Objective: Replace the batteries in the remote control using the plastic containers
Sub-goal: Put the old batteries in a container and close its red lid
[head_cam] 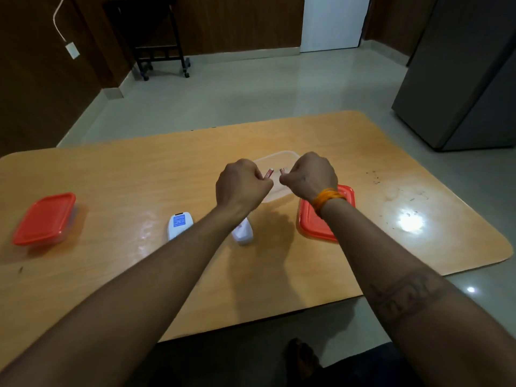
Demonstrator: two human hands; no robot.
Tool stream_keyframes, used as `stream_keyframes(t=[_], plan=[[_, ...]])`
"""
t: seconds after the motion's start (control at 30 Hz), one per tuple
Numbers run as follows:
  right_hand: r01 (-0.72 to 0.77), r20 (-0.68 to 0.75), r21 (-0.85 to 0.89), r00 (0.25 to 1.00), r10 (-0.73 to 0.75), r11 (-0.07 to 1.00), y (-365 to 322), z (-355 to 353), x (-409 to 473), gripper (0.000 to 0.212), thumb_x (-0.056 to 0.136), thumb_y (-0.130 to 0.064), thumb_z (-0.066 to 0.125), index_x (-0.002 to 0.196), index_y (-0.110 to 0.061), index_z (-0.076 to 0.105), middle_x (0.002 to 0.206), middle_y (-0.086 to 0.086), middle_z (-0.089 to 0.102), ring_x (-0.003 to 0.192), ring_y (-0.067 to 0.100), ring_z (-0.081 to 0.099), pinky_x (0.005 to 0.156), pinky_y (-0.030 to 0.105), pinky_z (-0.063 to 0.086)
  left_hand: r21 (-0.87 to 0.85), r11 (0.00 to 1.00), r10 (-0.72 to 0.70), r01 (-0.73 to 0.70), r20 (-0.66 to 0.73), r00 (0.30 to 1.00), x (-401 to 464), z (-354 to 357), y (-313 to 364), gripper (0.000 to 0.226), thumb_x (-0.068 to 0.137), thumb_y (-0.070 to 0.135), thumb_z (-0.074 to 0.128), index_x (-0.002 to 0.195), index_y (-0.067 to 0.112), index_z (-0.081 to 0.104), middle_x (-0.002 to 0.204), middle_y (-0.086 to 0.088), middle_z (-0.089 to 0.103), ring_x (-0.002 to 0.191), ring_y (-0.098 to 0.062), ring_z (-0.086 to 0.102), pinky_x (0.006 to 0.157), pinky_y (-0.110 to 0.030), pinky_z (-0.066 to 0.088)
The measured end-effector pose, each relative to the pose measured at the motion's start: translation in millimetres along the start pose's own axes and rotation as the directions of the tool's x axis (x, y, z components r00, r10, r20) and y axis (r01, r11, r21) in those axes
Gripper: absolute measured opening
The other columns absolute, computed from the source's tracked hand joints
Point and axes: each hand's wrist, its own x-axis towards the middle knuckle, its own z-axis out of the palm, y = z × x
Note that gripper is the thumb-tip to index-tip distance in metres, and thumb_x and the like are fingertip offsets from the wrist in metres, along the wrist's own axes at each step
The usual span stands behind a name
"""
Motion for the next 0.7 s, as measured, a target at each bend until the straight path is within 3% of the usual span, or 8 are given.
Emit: stream_keyframes(t=[0.13, 0.27, 0.37, 0.5, 0.57, 0.63, 0.7], plan=[[0.096, 0.082, -0.273, 0.994, -0.076, 0.957, -18, 0, 31, 0.030, 0.087, -0.031, 0.078, 0.079, -0.013, 0.054, 0.088, 0.010, 0.062, 0.078, 0.033, 0.057, 0.065, 0.033, 0.043, 0.206, 0.978, 0.021, -0.041, 0.101, 0.995, 34, 15, 7, 0.021, 0.078, 0.033, 0.076, 0.079, 0.013, 0.070, 0.078, -0.007, 0.070, 0.074, -0.033, 0.067, 0.055, -0.029, 0.043], [0.160, 0.182, -0.407, 0.979, -0.092, 0.899, -25, 7, 41, 0.019, 0.090, -0.022, 0.071, 0.092, -0.014, 0.055, 0.091, 0.008, 0.060, 0.082, 0.030, 0.059, 0.069, 0.035, 0.050, 0.363, 0.928, 0.018, -0.083, 0.177, 0.984, 52, 27, 11, 0.037, 0.085, 0.027, 0.077, 0.069, 0.018, 0.045, 0.075, -0.004, 0.057, 0.066, -0.027, 0.054, 0.055, -0.029, 0.037], [0.167, 0.193, -0.441, 0.977, -0.088, 0.882, -19, 14, 44, 0.013, 0.091, -0.018, 0.067, 0.092, -0.014, 0.055, 0.091, 0.007, 0.058, 0.082, 0.030, 0.058, 0.070, 0.035, 0.050, 0.427, 0.895, 0.042, -0.127, 0.204, 0.978, 59, 30, 13, 0.034, 0.086, 0.024, 0.076, 0.070, 0.019, 0.045, 0.074, -0.002, 0.053, 0.061, -0.021, 0.049, 0.057, -0.029, 0.039], [0.120, 0.100, -0.372, 0.991, -0.089, 0.920, -11, 10, 46, 0.017, 0.087, -0.014, 0.068, 0.079, -0.012, 0.053, 0.085, 0.009, 0.058, 0.077, 0.032, 0.057, 0.066, 0.033, 0.046, 0.406, 0.903, 0.055, -0.136, 0.205, 0.977, 59, 28, 11, 0.032, 0.085, 0.025, 0.075, 0.069, 0.019, 0.048, 0.079, -0.004, 0.060, 0.066, -0.025, 0.054, 0.057, -0.028, 0.039], [0.068, 0.038, -0.284, 0.998, -0.059, 0.956, -4, 2, 43, 0.020, 0.082, -0.015, 0.071, 0.071, -0.012, 0.055, 0.081, 0.010, 0.064, 0.073, 0.032, 0.060, 0.062, 0.032, 0.045, 0.327, 0.939, 0.061, -0.110, 0.157, 0.986, 55, 25, 12, 0.019, 0.081, 0.025, 0.074, 0.074, 0.015, 0.061, 0.074, -0.003, 0.063, 0.063, -0.024, 0.057, 0.053, -0.026, 0.042], [0.020, -0.004, -0.166, 1.000, -0.021, 0.986, 3, -8, 37, 0.008, 0.077, -0.020, 0.072, 0.075, -0.012, 0.070, 0.081, 0.011, 0.071, 0.072, 0.033, 0.065, 0.060, 0.030, 0.050, 0.224, 0.969, 0.084, -0.102, 0.085, 0.993, 45, 20, 13, 0.019, 0.081, 0.030, 0.071, 0.087, 0.012, 0.074, 0.080, -0.005, 0.072, 0.074, -0.029, 0.068, 0.062, -0.033, 0.057], [-0.004, -0.005, -0.050, 1.000, 0.003, 0.999, 11, -19, 26, 0.017, 0.075, -0.027, 0.073, 0.078, -0.011, 0.078, 0.076, 0.011, 0.074, 0.072, 0.034, 0.070, 0.061, 0.036, 0.058, 0.120, 0.984, 0.131, -0.133, 0.018, 0.991, 25, 17, 19, 0.032, 0.087, 0.039, 0.068, 0.106, 0.015, 0.077, 0.094, -0.006, 0.078, 0.087, -0.030, 0.072, 0.073, -0.039, 0.061]])
